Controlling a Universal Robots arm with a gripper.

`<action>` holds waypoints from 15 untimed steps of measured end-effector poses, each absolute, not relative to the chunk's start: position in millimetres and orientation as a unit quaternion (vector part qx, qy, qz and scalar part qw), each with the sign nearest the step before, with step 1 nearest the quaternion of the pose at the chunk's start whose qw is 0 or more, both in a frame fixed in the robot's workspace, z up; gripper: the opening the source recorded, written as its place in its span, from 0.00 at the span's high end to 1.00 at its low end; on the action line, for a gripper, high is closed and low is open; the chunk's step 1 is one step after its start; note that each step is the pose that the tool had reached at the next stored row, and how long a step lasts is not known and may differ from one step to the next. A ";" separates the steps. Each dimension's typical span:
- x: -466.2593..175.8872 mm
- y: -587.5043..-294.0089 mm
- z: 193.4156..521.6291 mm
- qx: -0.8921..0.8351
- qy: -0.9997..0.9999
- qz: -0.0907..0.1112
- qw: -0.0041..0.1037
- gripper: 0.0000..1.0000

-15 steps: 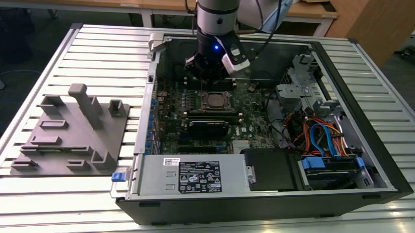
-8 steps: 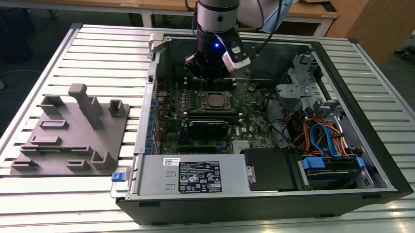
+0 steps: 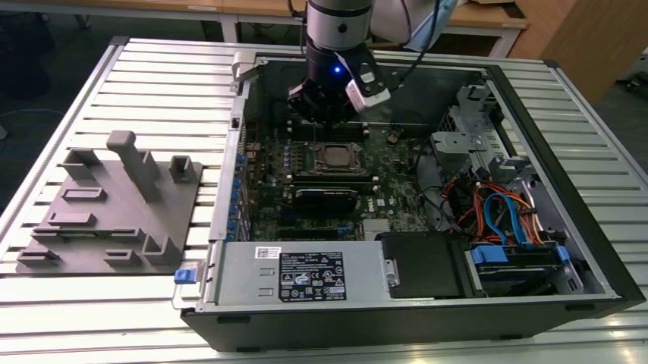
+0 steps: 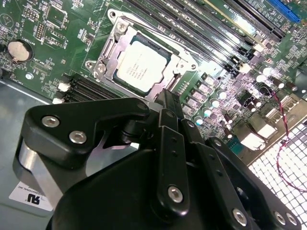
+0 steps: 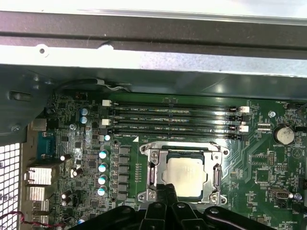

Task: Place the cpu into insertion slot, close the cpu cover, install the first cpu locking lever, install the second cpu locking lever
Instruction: 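Install the first cpu locking lever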

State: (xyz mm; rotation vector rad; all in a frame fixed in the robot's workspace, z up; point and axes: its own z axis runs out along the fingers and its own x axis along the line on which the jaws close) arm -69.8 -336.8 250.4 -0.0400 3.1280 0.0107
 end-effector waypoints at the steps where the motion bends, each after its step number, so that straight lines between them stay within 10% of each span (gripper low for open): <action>1: -69.8 -336.8 250.4 -0.013 1.000 0.003 0.007 0.90; 15: -73.0 -336.9 250.4 -0.013 1.000 0.003 0.007 0.90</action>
